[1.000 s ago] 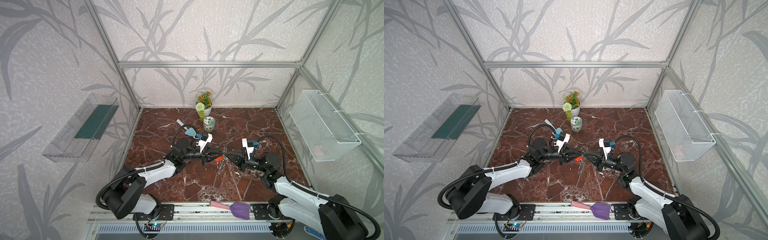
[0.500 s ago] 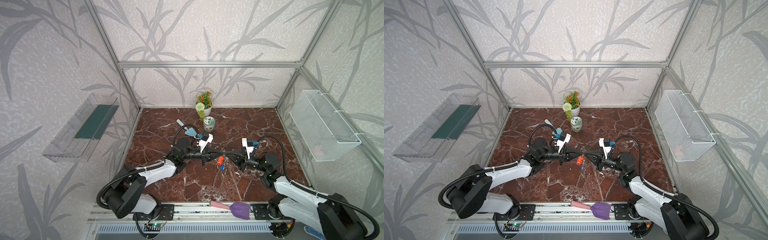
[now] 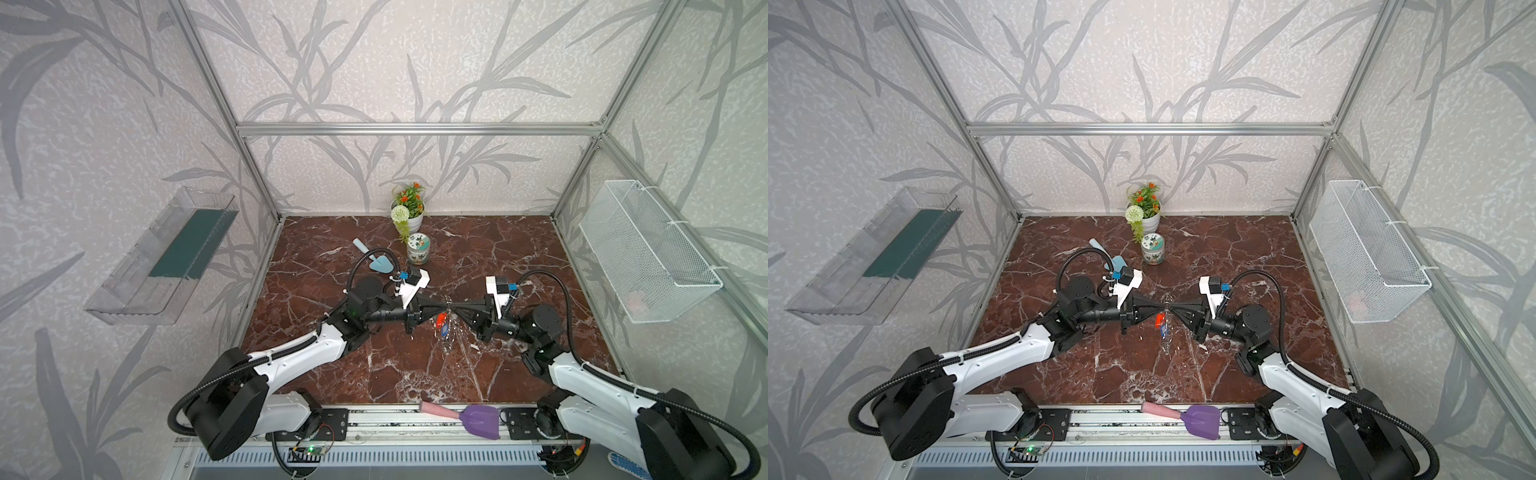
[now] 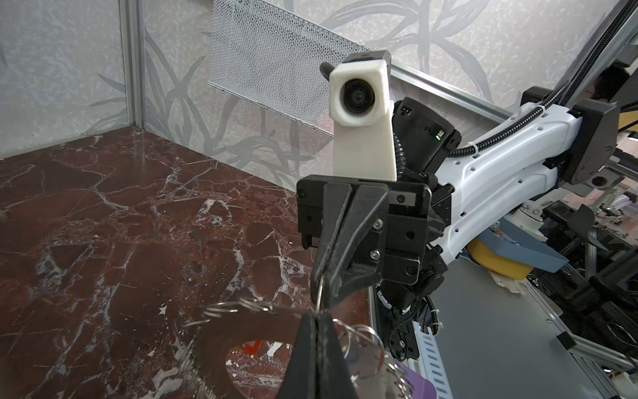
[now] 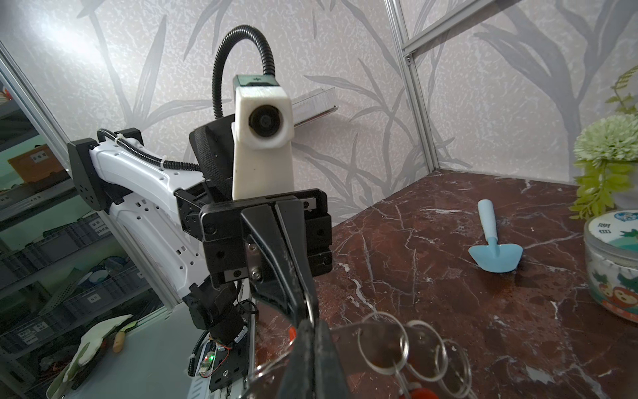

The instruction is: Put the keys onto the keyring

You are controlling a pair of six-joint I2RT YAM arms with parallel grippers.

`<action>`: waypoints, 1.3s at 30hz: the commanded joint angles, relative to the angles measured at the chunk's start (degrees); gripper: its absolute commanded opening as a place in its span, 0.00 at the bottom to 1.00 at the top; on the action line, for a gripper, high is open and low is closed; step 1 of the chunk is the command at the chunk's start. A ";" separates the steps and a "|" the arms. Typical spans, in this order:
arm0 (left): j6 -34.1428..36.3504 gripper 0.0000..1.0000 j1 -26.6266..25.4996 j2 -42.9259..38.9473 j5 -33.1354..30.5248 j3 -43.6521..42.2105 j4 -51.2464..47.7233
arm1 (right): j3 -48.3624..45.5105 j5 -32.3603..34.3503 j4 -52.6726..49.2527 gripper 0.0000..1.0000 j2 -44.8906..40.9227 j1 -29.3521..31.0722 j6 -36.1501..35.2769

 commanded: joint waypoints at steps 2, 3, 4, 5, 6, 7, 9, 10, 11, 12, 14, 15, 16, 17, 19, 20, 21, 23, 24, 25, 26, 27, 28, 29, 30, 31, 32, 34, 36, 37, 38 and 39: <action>6.41 0.00 -0.16 -2.68 -7.10 3.43 -9.24 | -0.49 -0.59 2.72 0.09 -3.27 0.05 -1.13; 7.32 0.00 -0.20 -3.01 -7.46 4.41 -11.36 | -0.69 -0.42 2.68 0.10 -3.55 0.08 -1.23; 8.17 0.00 -0.29 -3.35 -7.67 5.19 -13.52 | -0.73 -0.37 2.68 0.12 -3.78 0.11 -1.32; 8.50 0.00 -0.29 -3.52 -7.79 5.65 -14.85 | -0.84 -0.45 2.91 0.13 -4.00 0.09 -1.23; 8.50 0.00 -0.30 -3.71 -7.78 5.89 -15.63 | -0.92 -0.39 3.28 0.14 -4.25 0.06 -1.07; 8.55 0.00 -0.33 -3.80 -7.67 6.03 -16.34 | -1.11 -0.28 3.53 0.16 -4.55 0.10 -0.97; 9.36 0.00 -0.30 -3.91 -6.95 7.40 -19.77 | -1.21 0.11 3.32 0.22 -5.30 0.11 -0.96; 10.05 0.00 -0.33 -4.13 -6.45 8.37 -21.99 | -1.32 0.32 3.13 0.25 -5.68 0.11 -0.96; 10.57 0.00 -0.38 -4.44 -6.28 9.16 -23.59 | -1.42 0.57 2.88 0.28 -6.13 0.09 -1.09; 11.30 0.00 -0.38 -4.73 -6.08 9.66 -24.80 | -1.43 0.68 2.71 0.30 -6.51 0.10 -1.21; 13.86 0.00 -0.38 -5.53 -6.12 11.60 -29.66 | -1.42 1.03 1.95 0.33 -7.71 0.03 -1.23; 15.21 0.00 -0.32 -5.86 -6.04 12.64 -32.47 | -1.36 1.20 1.45 0.35 -8.31 0.04 -1.23; 16.93 0.00 -0.30 -6.30 -6.21 13.72 -35.45 | -1.24 1.45 0.70 0.36 -9.17 0.10 -1.14; 18.35 0.00 -0.36 -6.63 -6.31 14.71 -38.08 | -1.09 1.71 -0.31 0.37 -10.16 0.05 -1.14; 21.44 0.00 -0.38 -6.97 -6.13 16.85 -43.52 | -0.75 2.38 -2.73 0.39 -12.07 0.06 -1.61; 23.15 0.00 -0.38 -6.95 -6.04 18.10 -46.37 | -0.19 2.83 -5.08 0.40 -13.33 0.08 -2.18; 24.43 0.00 -0.30 -6.84 -5.93 19.17 -48.75 | 0.38 2.88 -6.97 0.40 -14.19 0.10 -2.72; 27.73 0.00 -0.33 -6.47 -5.73 21.48 -53.93 | 1.98 2.63 -12.13 0.40 -15.99 0.11 -4.44; 29.12 0.00 -0.34 -6.16 -5.61 22.66 -56.11 | 2.58 2.53 -14.44 0.40 -16.73 0.11 -5.32; 30.86 0.00 -0.31 -5.64 -5.31 24.14 -59.14 | 3.15 2.53 -16.24 0.40 -17.28 0.11 -6.08; 32.78 0.00 -0.31 -4.94 -4.88 25.63 -62.08 | 3.85 2.53 -18.61 0.40 -17.62 0.14 -7.02; 34.23 0.00 -0.33 -4.28 -4.66 27.04 -64.59 | 4.42 2.40 -20.16 0.40 -17.61 0.20 -7.62; 35.87 0.00 -0.35 -3.30 -4.55 28.53 -67.17 | 5.29 2.28 -21.05 0.40 -17.46 0.19 -8.25; 36.99 0.00 -0.37 -2.43 -4.54 29.83 -69.17 | 6.17 2.10 -22.04 0.40 -16.93 0.26 -8.86; 38.16 0.00 -0.29 -1.42 -4.37 31.31 -71.01 | 7.04 1.82 -22.63 0.39 -16.18 0.27 -9.40; 39.22 0.00 -0.31 -0.51 -4.22 32.74 -72.72 | 7.82 1.27 -22.93 0.39 -15.25 0.33 -9.86; 40.22 0.00 -0.32 0.50 -3.81 34.19 -74.24 | 8.66 0.56 -23.00 0.38 -14.20 0.42 -10.21; 41.88 0.00 -0.33 2.20 -2.99 36.71 -76.62 | 10.00 -0.46 -23.18 0.36 -12.20 0.75 -10.77; 43.47 0.00 -0.30 3.80 -2.36 39.25 -78.76 | 11.07 -1.12 -23.71 0.33 -10.48 1.40 -11.68; 44.42 0.00 -0.22 4.58 -2.08 40.55 -79.89 | 11.69 -1.40 -24.43 0.33 -9.60 1.83 -12.52; 45.15 0.00 -0.14 5.24 -1.80 41.56 -80.77 | 12.15 -1.57 -25.26 0.32 -9.06 2.14 -13.24; 45.81 0.00 -0.10 5.96 -1.76 42.56 -81.29 | 12.45 -1.68 -26.18 0.31 -8.68 2.42 -14.14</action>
